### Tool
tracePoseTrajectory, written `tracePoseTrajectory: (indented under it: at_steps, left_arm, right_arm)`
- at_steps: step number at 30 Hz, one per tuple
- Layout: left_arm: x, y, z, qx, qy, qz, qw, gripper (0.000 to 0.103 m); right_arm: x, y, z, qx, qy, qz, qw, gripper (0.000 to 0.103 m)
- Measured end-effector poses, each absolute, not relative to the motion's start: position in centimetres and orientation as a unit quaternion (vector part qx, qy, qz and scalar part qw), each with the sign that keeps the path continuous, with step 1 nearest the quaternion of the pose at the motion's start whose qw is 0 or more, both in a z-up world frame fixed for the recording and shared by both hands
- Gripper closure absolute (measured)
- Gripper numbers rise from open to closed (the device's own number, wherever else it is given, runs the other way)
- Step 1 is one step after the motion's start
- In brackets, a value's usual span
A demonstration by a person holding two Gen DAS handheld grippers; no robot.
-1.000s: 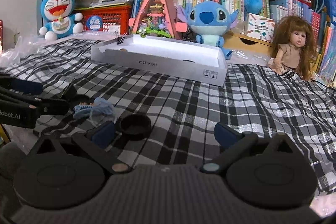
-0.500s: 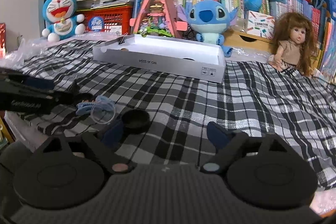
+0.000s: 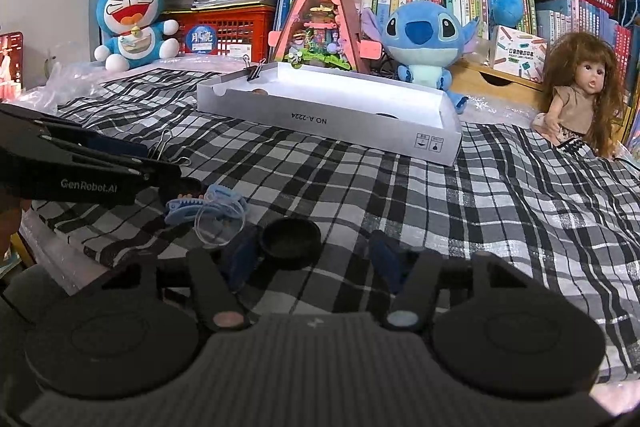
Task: Organize rigid objects
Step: 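Grasp the black binder clip with the left gripper while the right gripper grasps a black cap, then carry the binder clip into the white box while the right gripper carries the black cap there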
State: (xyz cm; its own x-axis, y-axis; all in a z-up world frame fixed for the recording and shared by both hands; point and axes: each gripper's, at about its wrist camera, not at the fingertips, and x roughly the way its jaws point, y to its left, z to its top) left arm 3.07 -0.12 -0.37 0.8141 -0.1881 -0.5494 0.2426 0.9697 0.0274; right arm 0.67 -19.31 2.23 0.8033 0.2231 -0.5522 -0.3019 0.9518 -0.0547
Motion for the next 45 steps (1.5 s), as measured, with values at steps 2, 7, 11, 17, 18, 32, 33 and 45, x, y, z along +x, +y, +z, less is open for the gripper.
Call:
tracePoseTrajectory:
  at_steps: [2,7,11,17,18,32,33,45]
  left_arm:
    - [3.0,-0.4,-0.3,0.054,0.285,-0.111,0.951,0.073]
    - [3.0,-0.4,0.0,0.040,0.295,-0.110,0.948,0.074]
    - [3.3,0.1,0.2,0.024,0.300,-0.109,0.947,0.074]
    - [3.9,0.3,0.8,0.019,0.301,-0.101,0.948,0.074]
    - [4.1,0.3,0.9,0.017,0.300,-0.101,0.948,0.074]
    - [9.0,0.9,4.9,-0.012,0.292,-0.099,0.951,0.074]
    - [9.5,1.0,5.2,-0.015,0.293,-0.098,0.951,0.074]
    - [17.6,1.3,7.7,-0.034,0.318,-0.098,0.942,0.074]
  right_arm:
    - [0.7,-19.3,2.2,-0.063,0.282,0.139,0.947,0.044]
    - [0.4,-18.9,2.3,-0.064,0.277,0.145,0.948,0.065]
    - [0.4,-18.8,2.4,-0.063,0.277,0.147,0.947,0.065]
    - [1.2,-19.3,2.8,-0.048,0.281,0.135,0.949,0.065]
    - [1.5,-19.4,2.9,-0.043,0.283,0.132,0.949,0.065]
    - [6.9,-21.5,5.4,0.032,0.314,0.104,0.943,0.065]
    - [7.3,-21.6,5.6,0.037,0.316,0.102,0.942,0.065]
    - [14.6,-23.8,8.1,0.093,0.346,0.086,0.930,0.065]
